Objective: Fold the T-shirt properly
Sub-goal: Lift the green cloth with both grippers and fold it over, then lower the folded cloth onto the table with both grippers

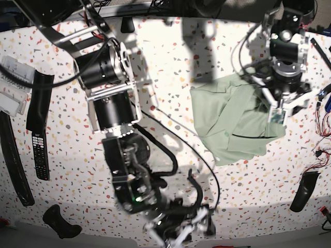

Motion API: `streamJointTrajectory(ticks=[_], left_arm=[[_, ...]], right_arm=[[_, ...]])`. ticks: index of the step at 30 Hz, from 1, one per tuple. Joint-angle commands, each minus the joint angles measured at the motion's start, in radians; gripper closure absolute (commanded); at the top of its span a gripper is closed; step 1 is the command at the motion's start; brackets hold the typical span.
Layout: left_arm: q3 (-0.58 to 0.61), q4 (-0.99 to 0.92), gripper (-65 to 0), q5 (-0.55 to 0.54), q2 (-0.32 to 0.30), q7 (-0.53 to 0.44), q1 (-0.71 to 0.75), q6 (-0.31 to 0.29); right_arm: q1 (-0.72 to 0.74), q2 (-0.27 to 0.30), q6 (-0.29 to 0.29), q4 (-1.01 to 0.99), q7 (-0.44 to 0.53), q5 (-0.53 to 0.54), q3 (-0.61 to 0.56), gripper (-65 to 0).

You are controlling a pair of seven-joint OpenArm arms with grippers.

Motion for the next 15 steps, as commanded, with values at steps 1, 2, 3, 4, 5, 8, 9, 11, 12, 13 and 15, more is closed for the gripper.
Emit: streamJointTrajectory(ticks=[1, 2, 3, 4, 5, 8, 9, 11, 12, 13, 15], left_arm=[[-0.004, 0.024, -21.6, -0.04, 0.001, -0.061, -0.008, -0.03], [-0.004, 0.024, -21.6, -0.109, 0.01, -0.111, -0.009, -0.081], [-0.004, 0.021, -21.6, -0.169, 0.021, -0.148, -0.01, -0.131], [-0.004, 0.018, -21.6, -0.218, 0.035, -0.176, -0.011, -0.171], [-0.004, 0.016, -21.6, -0.246, 0.052, -0.193, -0.01, -0.19], [-0.005, 0.014, -21.6, -0.261, 0.097, -0.201, -0.01, -0.196], [-0.005, 0.01, -21.6, -0.262, 0.108, -0.198, -0.008, -0.196], [-0.004, -0.018, -21.6, -0.267, 0.118, -0.199, 0.0, -0.196], [-0.005, -0.05, -21.6, -0.266, 0.119, -0.2, 0.008, -0.196], [-0.005, -0.093, -21.6, -0.266, 0.119, -0.205, 0.017, -0.196], [-0.005, -0.193, -21.6, -0.266, 0.119, -0.241, 0.032, -0.195]], right_arm=[[0.032, -0.017, 0.036, -0.029, 0.024, 0.014, -0.01, -37.5], [0.032, -0.017, 0.076, -0.079, 0.044, 0.015, -0.02, -37.5], [0.032, -0.017, 0.117, -0.13, 0.067, 0.021, -0.034, -37.5], [0.032, -0.017, 0.157, -0.177, 0.097, 0.023, -0.051, -37.5], [0.034, -0.017, 0.187, -0.219, 0.124, 0.022, -0.074, -37.4], [0.037, -0.017, 0.187, -0.305, 0.178, 0.016, -0.142, -37.0], [0.037, -0.017, 0.185, -0.322, 0.181, 0.017, -0.158, -37.0], [0.036, -0.017, 0.185, -0.349, 0.177, 0.018, -0.189, -37.0], [0.034, -0.017, 0.185, -0.362, 0.168, 0.018, -0.204, -37.0], [0.032, -0.017, 0.185, -0.376, 0.164, 0.018, -0.219, -37.0], [0.028, -0.017, 0.185, -0.411, 0.142, 0.019, -0.251, -37.0]])
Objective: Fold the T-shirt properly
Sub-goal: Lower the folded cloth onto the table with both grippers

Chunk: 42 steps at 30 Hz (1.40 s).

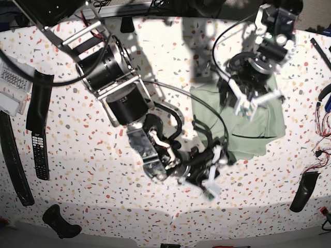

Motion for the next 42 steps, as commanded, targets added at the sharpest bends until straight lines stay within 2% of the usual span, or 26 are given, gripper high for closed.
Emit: streamJointTrajectory(ticks=[1, 9, 15, 18, 22, 23, 25, 29, 35, 38, 40, 42], left_arm=[[-0.004, -0.02, -21.6, 0.0, -0.001, -0.036, -0.002, 0.006], [-0.004, -0.073, -21.6, 0.061, -0.001, -0.007, 0.027, 0.013], [-0.004, -0.056, -21.6, 0.061, -0.001, 0.036, 0.029, 0.013], [-0.004, -0.022, -21.6, 0.06, -0.001, 0.056, 0.029, 0.018], [-0.004, 0.034, -21.6, 0.06, -0.001, 0.056, 0.042, 0.058], [-0.004, 0.04, -21.6, 0.061, -0.001, 0.057, 0.042, 0.059], [-0.004, 0.039, -21.6, 0.061, -0.001, 0.064, 0.042, 0.059], [-0.004, 0.039, -21.6, 0.061, -0.001, 0.109, 0.049, 0.059], [-0.004, 0.039, -21.6, 0.068, -0.001, 0.066, 0.106, 0.082], [-0.004, 0.034, -21.6, 0.128, -0.001, 0.052, 0.114, 0.093], [-0.007, 0.019, -21.6, 0.191, -0.001, 0.039, 0.114, 0.124], [-0.031, -0.006, -21.6, 0.2, -0.001, 0.023, 0.114, 0.153]], right_arm=[[0.026, -0.01, 0.007, -0.004, 0.006, 0.016, -0.013, -37.0], [-0.011, -0.01, 0.007, -0.038, -0.101, 0.019, -0.056, -37.0], [0.086, -0.01, 0.007, -0.025, -0.032, 0.132, -0.056, -37.0], [0.157, -0.01, 0.004, -0.025, -0.021, 0.113, -0.056, -37.0], [0.197, -0.01, -0.07, -0.025, 0.039, 0.084, -0.056, -36.9], [0.197, -0.01, -0.097, -0.025, 0.048, 0.085, -0.056, -36.2], [0.193, -0.01, -0.109, -0.028, 0.07, 0.076, -0.056, -32.7], [0.193, -0.01, -0.109, -0.061, 0.111, 0.044, -0.056, -30.7], [0.139, -0.01, -0.103, -0.064, 0.1, 0.046, -0.076, -30.7], [0.077, -0.01, -0.064, -0.064, 0.079, 0.053, -0.119, -30.7], [0.039, -0.01, -0.06, -0.064, 0.075, 0.015, -0.151, -30.7], [0.016, -0.01, -0.06, -0.064, 0.068, -0.01, -0.172, -30.7]])
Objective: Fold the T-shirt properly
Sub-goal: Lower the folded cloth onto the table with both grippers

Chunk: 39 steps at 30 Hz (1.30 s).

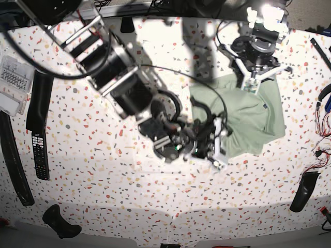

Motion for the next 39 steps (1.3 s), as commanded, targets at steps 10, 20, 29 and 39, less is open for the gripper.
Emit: streamJointTrajectory(ticks=[10, 20, 29, 39], left_arm=[[-0.134, -0.2, -21.6, -0.012, -0.006, -0.079, -0.071, -0.042], [-0.134, -0.21, -21.6, -0.115, -0.006, -0.098, -0.146, -0.1], [-0.134, -0.212, -21.6, -0.118, -0.006, -0.106, -0.163, -0.129], [-0.133, -0.212, -21.6, -0.134, -0.006, -0.171, -0.163, -0.289]], right_arm=[[0.034, -0.009, 0.092, 0.066, -0.14, 0.06, -0.002, -30.7], [-0.029, 0.099, 0.092, 0.094, -0.181, 0.114, -0.002, -30.7], [-0.205, 0.216, 0.092, 0.332, -0.205, 0.142, -0.002, -30.7], [-0.454, 0.352, 0.092, 0.715, -0.256, 0.193, 0.004, -30.7]])
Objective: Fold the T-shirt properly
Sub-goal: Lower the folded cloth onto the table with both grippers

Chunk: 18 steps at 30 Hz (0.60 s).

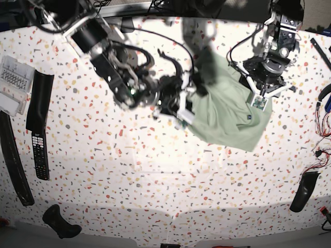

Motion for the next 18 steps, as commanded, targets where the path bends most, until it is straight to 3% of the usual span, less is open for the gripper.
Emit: streamJointTrajectory(ticks=[1, 6, 14, 18], left_arm=[[-0.003, 0.014, -21.6, -0.005, -0.006, -0.039, -0.01, -0.013], [-0.003, 0.014, -21.5, -0.004, -0.006, -0.083, -0.013, -0.072], [-0.003, 0.014, -21.6, -0.004, -0.006, -0.082, -0.084, -0.075], [-0.003, 0.014, -21.5, -0.004, -0.006, -0.063, -0.128, -0.1]], right_arm=[[-0.01, 0.01, 0.015, 0.044, -0.027, 0.037, 0.004, -30.7], [-0.11, 0.034, 0.015, 0.215, -0.045, 0.073, 0.058, -30.7], [-0.085, 0.032, -0.047, 0.34, -0.039, 0.073, 0.266, -30.7], [-0.047, 0.027, -0.106, 0.34, -0.053, -0.036, 0.346, -30.7]])
